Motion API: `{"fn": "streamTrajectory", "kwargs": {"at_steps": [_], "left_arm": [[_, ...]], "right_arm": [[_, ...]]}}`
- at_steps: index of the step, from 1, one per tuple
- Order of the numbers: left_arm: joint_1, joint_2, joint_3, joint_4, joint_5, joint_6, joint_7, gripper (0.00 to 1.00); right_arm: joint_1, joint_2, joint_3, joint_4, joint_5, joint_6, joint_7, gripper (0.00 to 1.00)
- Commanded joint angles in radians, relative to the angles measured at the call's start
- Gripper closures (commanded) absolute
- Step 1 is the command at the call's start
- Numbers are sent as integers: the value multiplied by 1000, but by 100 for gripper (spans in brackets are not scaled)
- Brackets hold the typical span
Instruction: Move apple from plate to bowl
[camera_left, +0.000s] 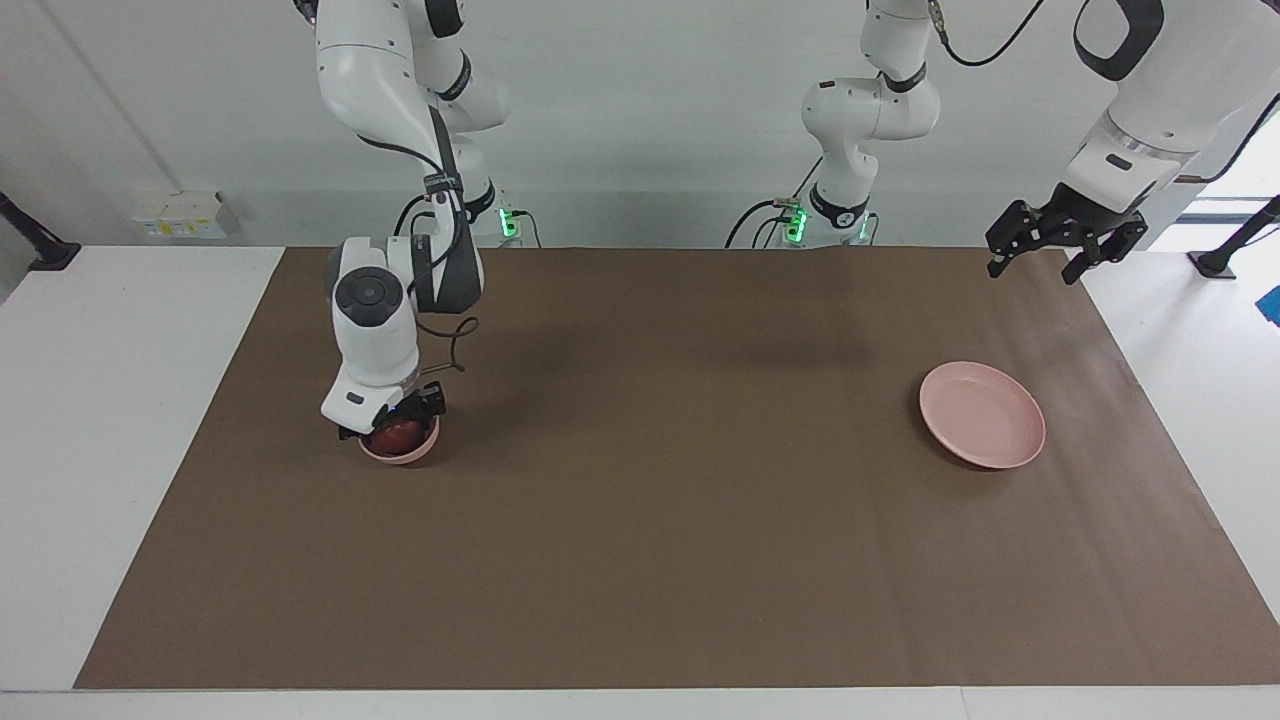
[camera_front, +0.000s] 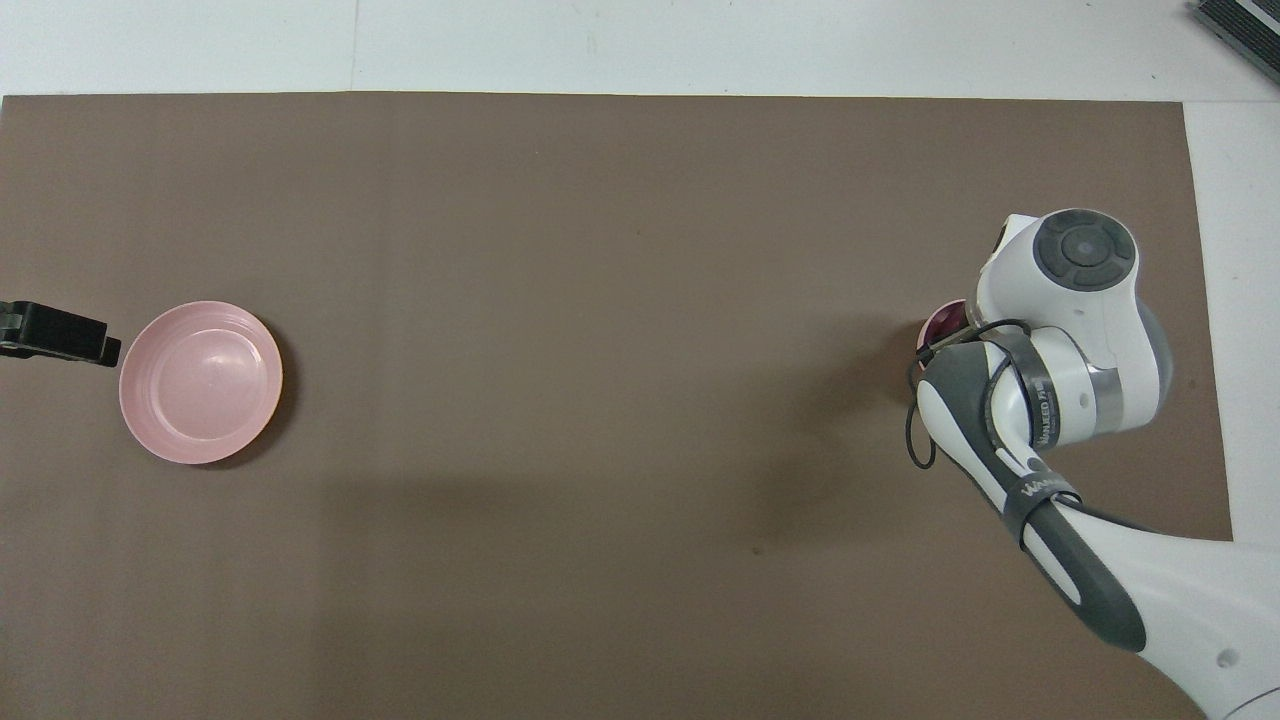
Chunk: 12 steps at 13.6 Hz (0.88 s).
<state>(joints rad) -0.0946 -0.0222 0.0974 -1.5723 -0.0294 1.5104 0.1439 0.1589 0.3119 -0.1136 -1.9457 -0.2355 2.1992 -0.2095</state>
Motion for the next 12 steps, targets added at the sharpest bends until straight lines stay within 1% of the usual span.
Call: {"fn": "streamTrajectory", "kwargs": {"at_steps": [1,2,3,5,12], "left_arm": [[4,42,-7,102,20,-100,-15,0],[1,53,-7,122,20,-126,-15,0],[-8,51,-7,124,19,-130,-18,0],[-1,36,-11,98,16,-114,-10,0],[4,36,-10,97,8,-118,-14,0]], "right_arm": [[-9,-5,6,-12,-25,24,32,10],[-9,-5,6,-10,-24,24,38,4],[-7,-5,6,-9,-24,22,45,0],[-7,-5,6,-7,-24,19,53,0],[-5,-26,6,7,-10,1,58,0]]}}
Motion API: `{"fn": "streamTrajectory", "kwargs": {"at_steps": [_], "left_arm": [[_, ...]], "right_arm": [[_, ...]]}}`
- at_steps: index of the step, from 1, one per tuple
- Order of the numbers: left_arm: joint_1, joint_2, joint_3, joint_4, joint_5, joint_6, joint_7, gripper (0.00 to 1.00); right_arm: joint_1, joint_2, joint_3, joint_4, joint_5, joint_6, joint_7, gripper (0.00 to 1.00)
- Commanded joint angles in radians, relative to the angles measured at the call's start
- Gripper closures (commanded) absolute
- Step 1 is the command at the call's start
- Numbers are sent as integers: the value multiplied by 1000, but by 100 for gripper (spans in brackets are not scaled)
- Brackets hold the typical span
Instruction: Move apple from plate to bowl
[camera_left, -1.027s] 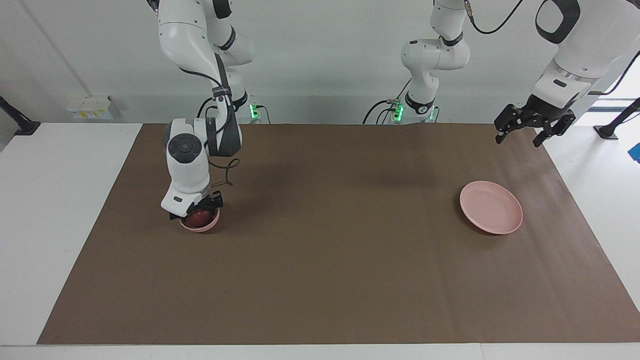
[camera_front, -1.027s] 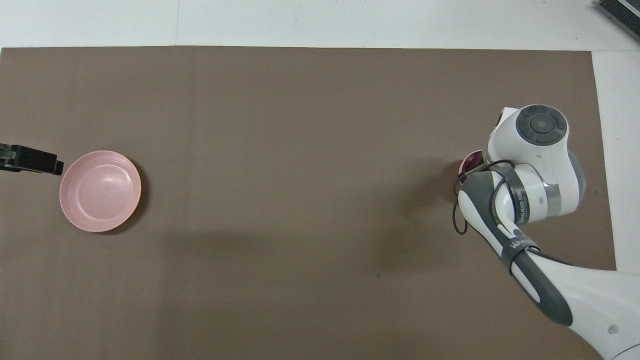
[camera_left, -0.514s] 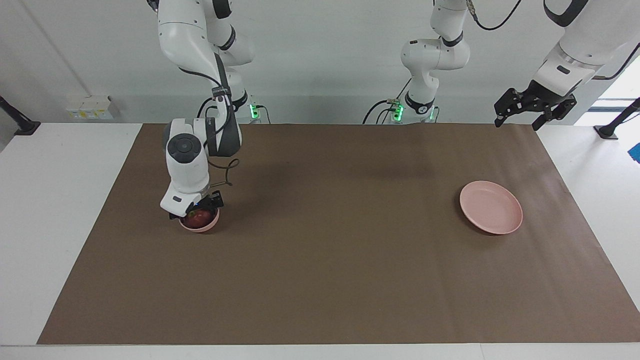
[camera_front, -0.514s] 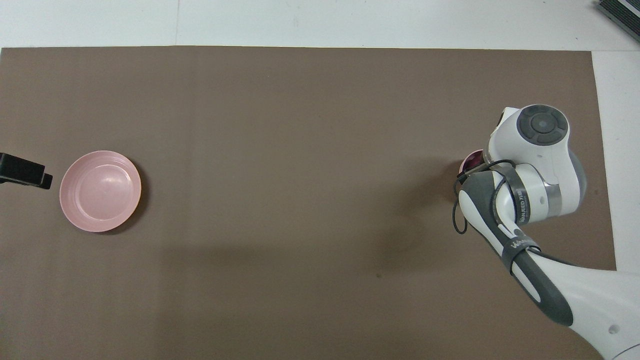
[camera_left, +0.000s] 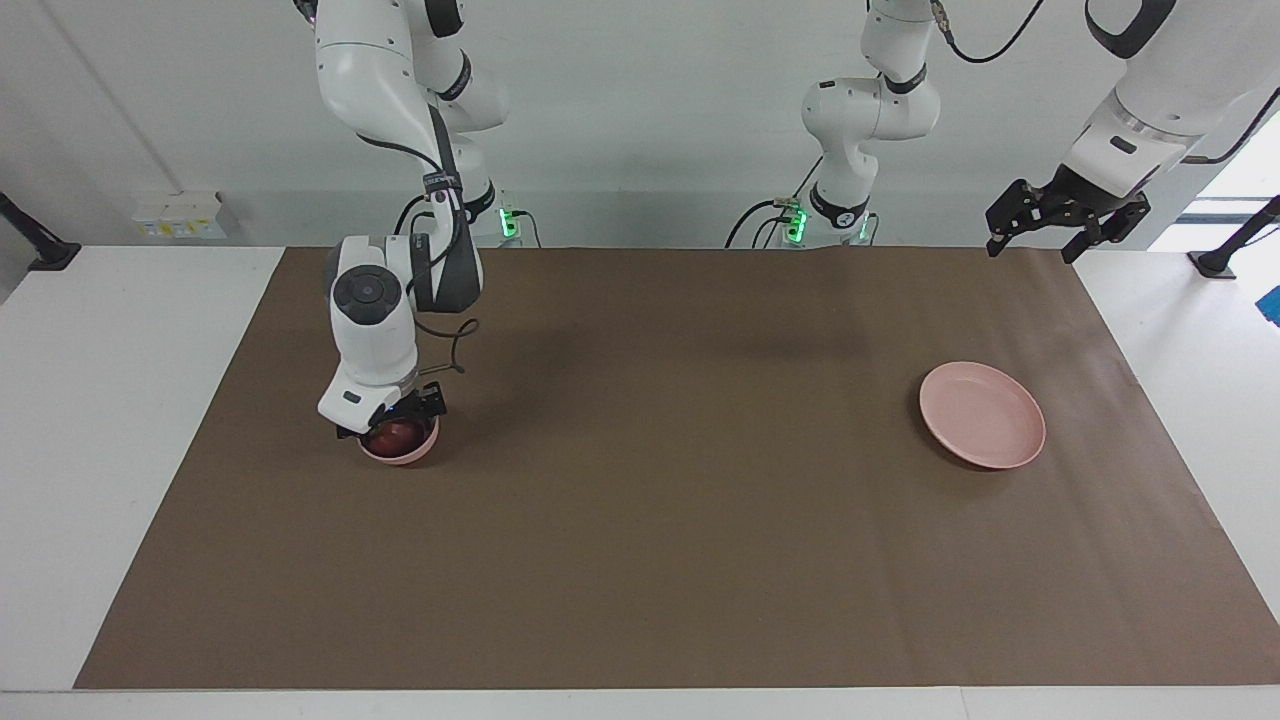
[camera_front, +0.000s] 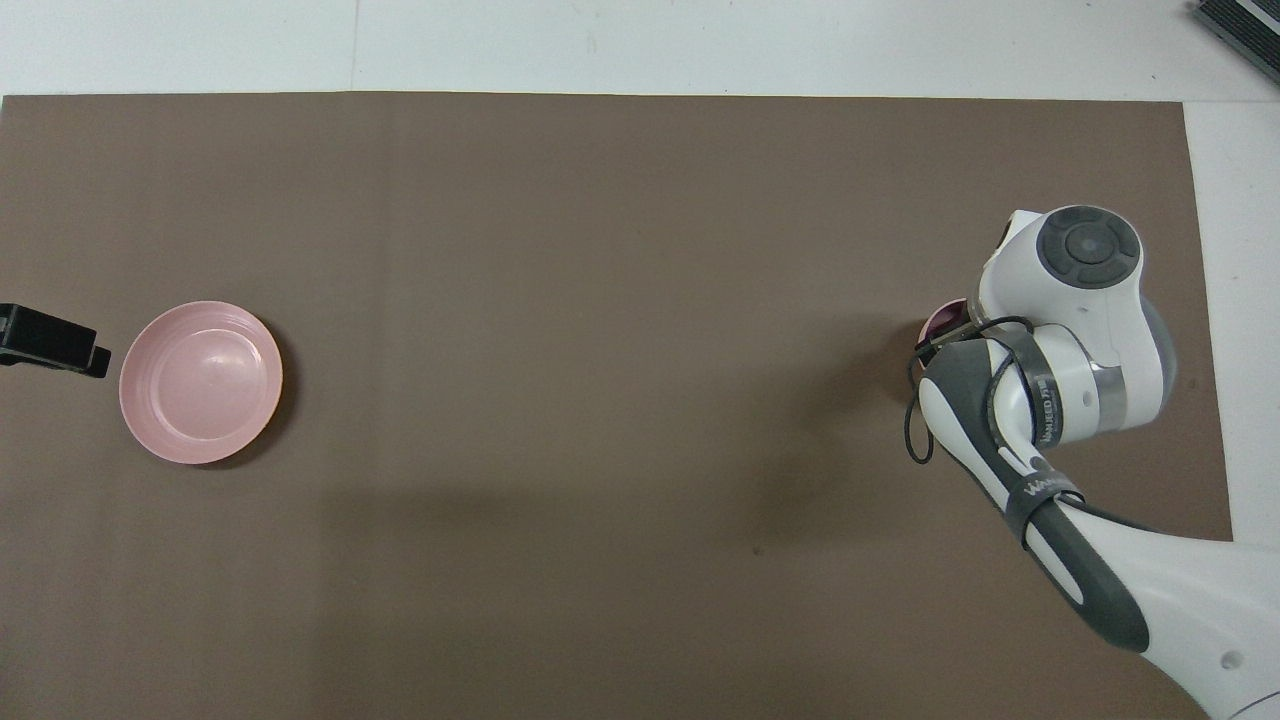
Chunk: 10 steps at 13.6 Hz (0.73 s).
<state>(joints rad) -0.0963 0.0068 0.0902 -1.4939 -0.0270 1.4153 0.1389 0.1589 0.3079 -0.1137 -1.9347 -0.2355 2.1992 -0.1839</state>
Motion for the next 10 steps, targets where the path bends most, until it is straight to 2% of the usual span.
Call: {"fn": "streamTrajectory", "kwargs": {"at_steps": [1,4,6,10], "left_arm": [[6,7,-1,18,6,-22,-9,0],[6,7,0,18,6,-22,-9,0],[6,7,0,18,6,-25,-9,0],[6,7,3,18,6,-24,-15,0]], "right_arm": [[-4,-30,8,-3,-8,-10,35,0],[-2,-58,14,-1,-2,-29,53,0],[5,-90,14,8,50,-47,55,0],[31,-160,14,74,55,-160,122,0]]}}
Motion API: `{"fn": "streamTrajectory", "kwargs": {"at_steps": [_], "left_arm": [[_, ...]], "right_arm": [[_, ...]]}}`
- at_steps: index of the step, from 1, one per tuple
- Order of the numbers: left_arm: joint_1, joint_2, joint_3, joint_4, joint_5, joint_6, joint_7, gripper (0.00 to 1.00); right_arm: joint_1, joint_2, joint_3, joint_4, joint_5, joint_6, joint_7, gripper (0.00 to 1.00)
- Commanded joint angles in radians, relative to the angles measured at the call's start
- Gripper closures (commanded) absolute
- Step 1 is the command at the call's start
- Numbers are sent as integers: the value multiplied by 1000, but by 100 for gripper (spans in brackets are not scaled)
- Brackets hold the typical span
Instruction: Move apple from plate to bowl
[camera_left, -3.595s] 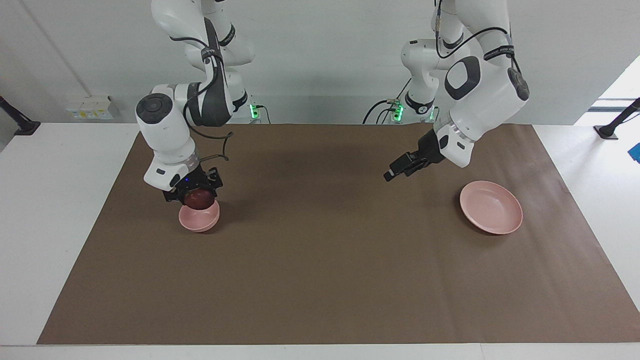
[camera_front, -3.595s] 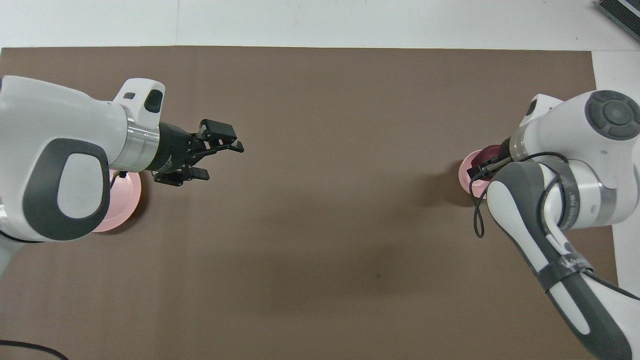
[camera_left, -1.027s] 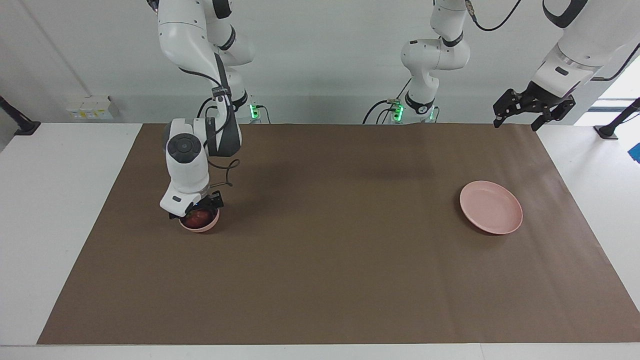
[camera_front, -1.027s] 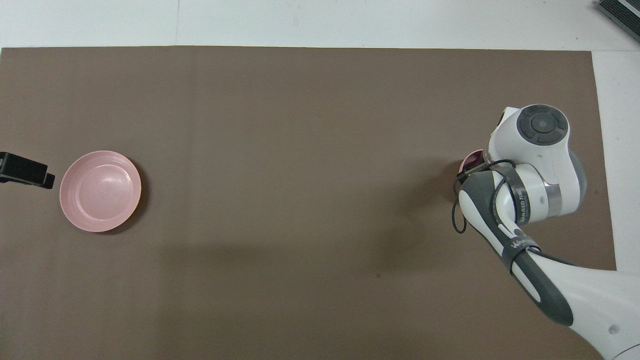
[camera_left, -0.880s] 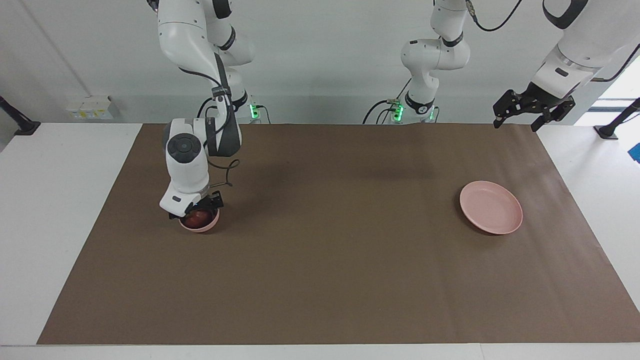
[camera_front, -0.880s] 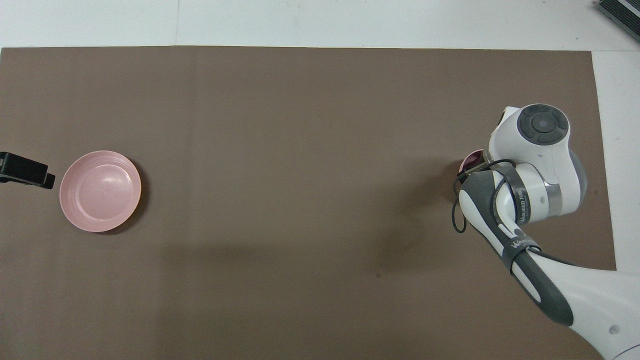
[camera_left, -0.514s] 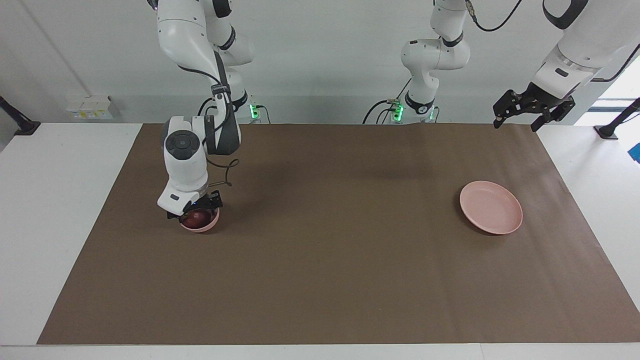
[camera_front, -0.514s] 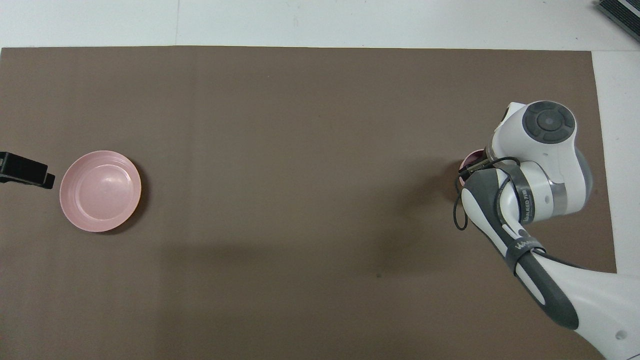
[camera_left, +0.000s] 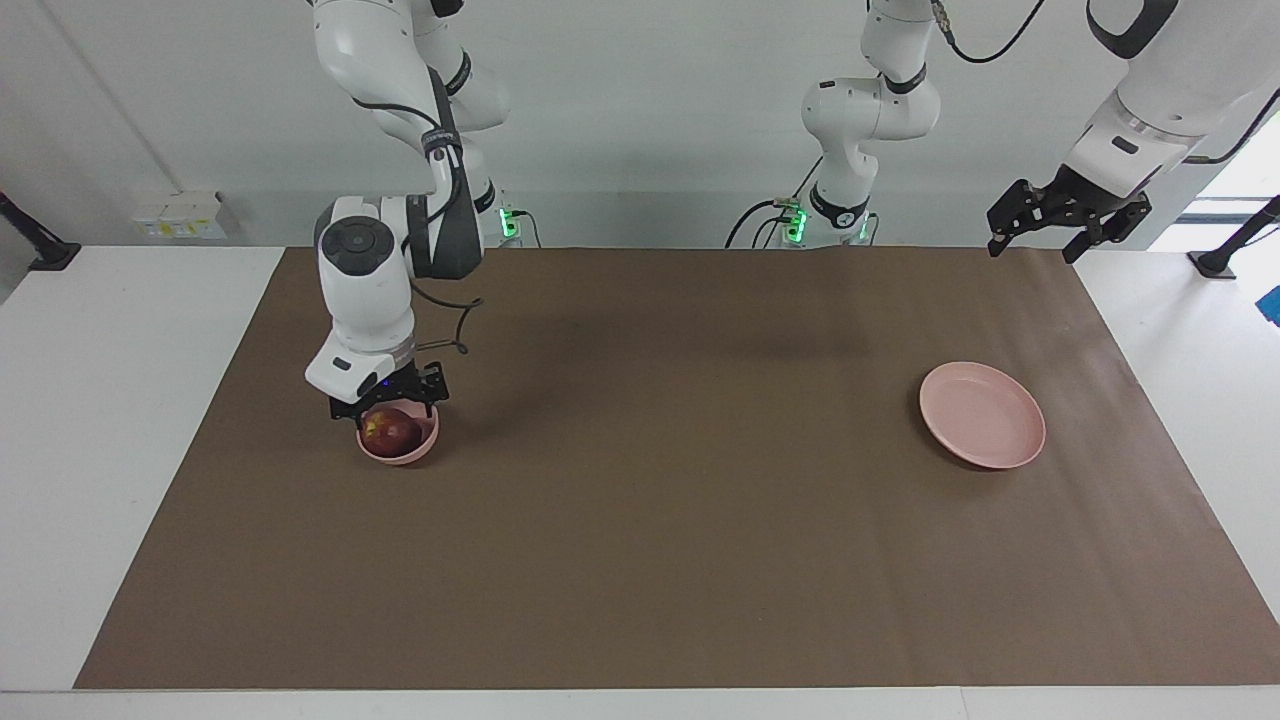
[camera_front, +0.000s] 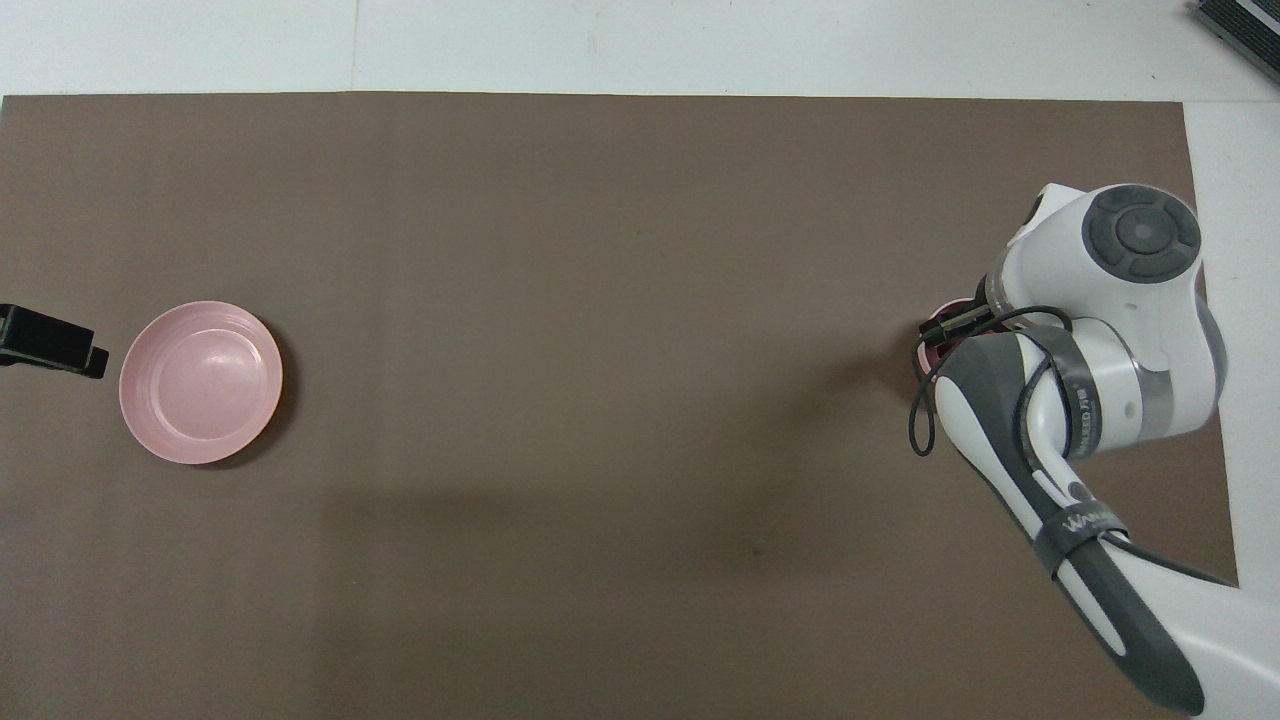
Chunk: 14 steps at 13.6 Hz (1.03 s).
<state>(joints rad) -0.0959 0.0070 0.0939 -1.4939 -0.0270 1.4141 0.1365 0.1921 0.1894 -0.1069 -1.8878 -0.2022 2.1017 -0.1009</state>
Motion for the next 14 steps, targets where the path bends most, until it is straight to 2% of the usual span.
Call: {"fn": "streamTrajectory", "kwargs": {"at_steps": [1,3,6,7,9,11,14], "left_arm": [[5,7,0,18,6,-24,-11,0],[5,7,0,23,6,-21,-11,0],[2,5,-2,23,6,-23,-8,0],[2,5,-2,21,6,-27,-8,0],[2,-1,-2,17,6,-24,-5,0],[2,-1,-2,18,6,-24,-5,0],[-2,-4,-2,14,6,-24,-5,0]], "right_arm": [[-2,-63,9,50,32,-110,49,0],[-3,-120,9,87,102,-190,49,0],[-8,-249,1,98,154,-308,52,0],[-19,-274,-3,133,167,-374,52,0],[-22,-277,-40,255,182,-567,50,0],[-20,-277,-75,335,263,-696,59,0],[-19,-306,-91,308,262,-704,95,0]]}}
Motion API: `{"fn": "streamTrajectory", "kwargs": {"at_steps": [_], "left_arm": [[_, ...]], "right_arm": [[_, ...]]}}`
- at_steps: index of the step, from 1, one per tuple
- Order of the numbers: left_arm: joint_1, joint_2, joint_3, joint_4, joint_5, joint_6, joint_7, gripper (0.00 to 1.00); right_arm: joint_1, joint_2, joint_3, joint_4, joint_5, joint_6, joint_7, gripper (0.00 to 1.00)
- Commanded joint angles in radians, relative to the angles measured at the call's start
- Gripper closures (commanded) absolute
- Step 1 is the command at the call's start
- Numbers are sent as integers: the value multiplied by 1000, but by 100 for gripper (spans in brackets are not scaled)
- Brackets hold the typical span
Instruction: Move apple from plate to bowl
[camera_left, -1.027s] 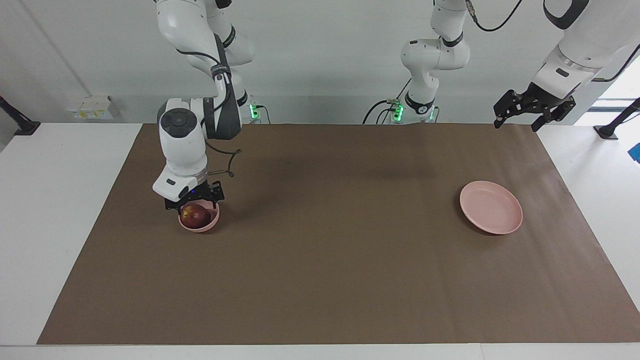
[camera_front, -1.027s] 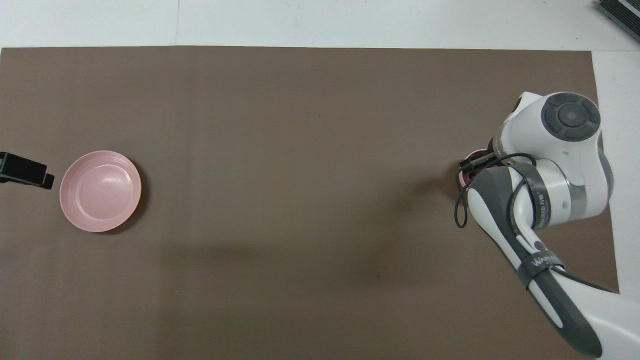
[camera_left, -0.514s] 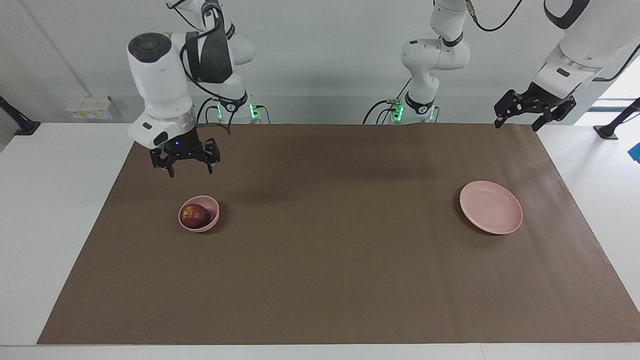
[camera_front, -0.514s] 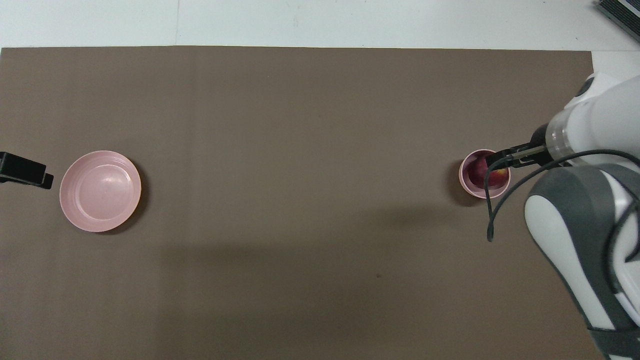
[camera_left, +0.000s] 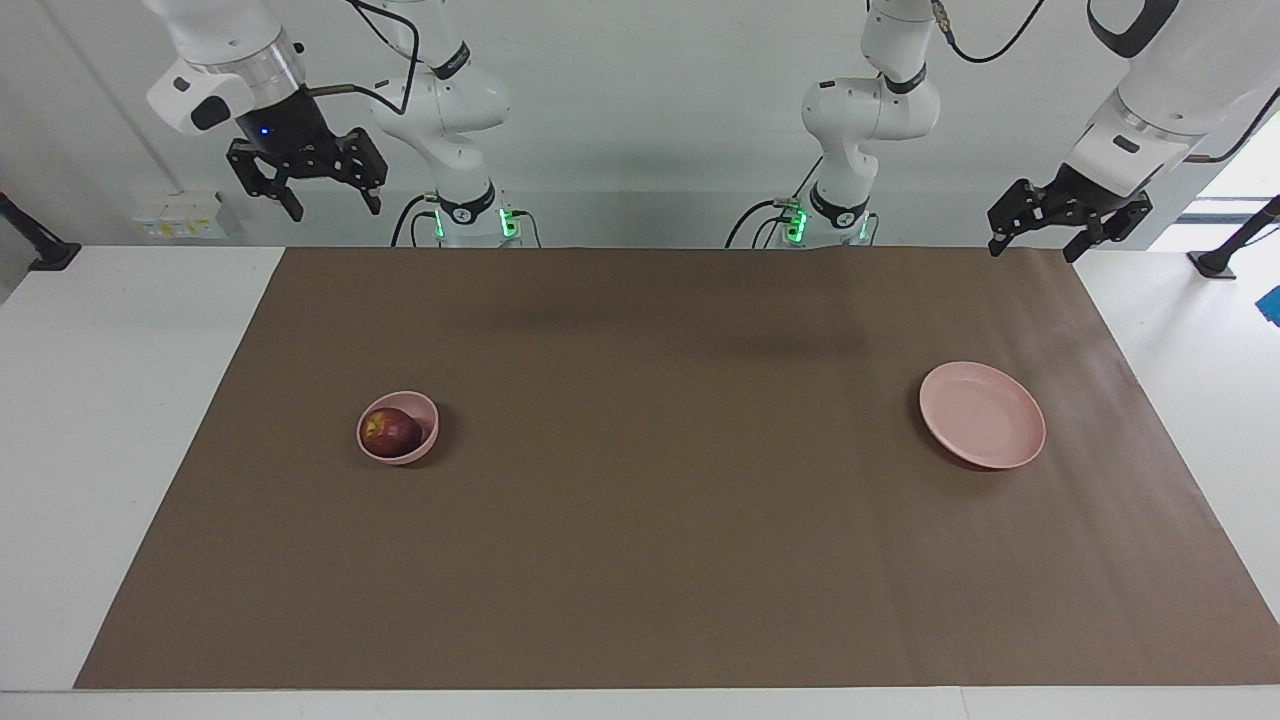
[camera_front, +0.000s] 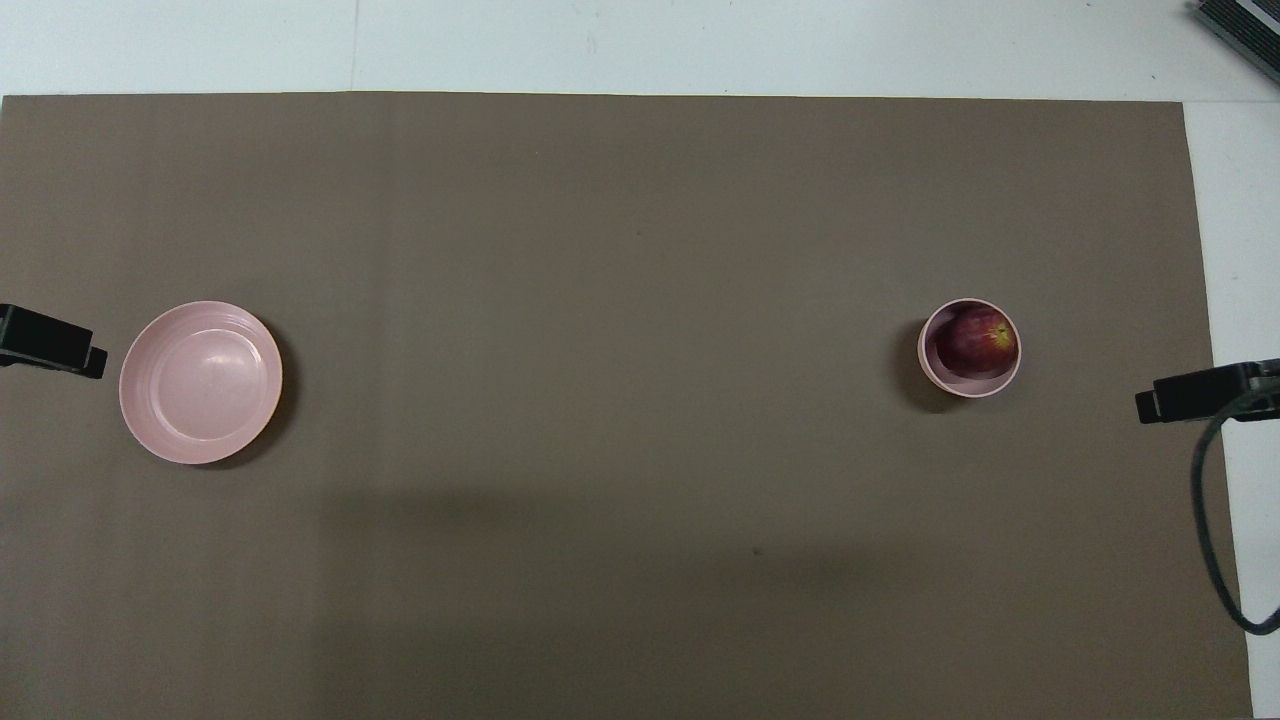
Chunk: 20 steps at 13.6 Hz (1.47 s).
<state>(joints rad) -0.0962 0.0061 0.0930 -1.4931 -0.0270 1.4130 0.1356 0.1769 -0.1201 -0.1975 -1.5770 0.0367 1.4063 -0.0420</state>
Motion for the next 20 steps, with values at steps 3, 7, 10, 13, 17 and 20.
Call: {"fn": "streamTrajectory", "kwargs": {"at_steps": [3,7,10,13,17,20], "left_arm": [[1,-2,-1,13,6,-22,-4,0],[-3,-3,-1,13,6,-22,-4,0],[0,-3,-1,13,6,-22,-4,0],[0,-2,-1,13,6,-22,-4,0],[1,-2,-1,19,6,-19,-5,0],[4,-3,-1,27,4,-20,-7,0]], "right_arm": [[-4,6,3,-3,11,14,34,0],[-10,19,0,25,8,-1,34,0],[-106,16,65,28,5,-30,31,0],[-180,10,139,28,0,-13,31,0],[-159,20,133,28,-21,0,31,0],[-157,8,136,19,-40,19,21,0]]}}
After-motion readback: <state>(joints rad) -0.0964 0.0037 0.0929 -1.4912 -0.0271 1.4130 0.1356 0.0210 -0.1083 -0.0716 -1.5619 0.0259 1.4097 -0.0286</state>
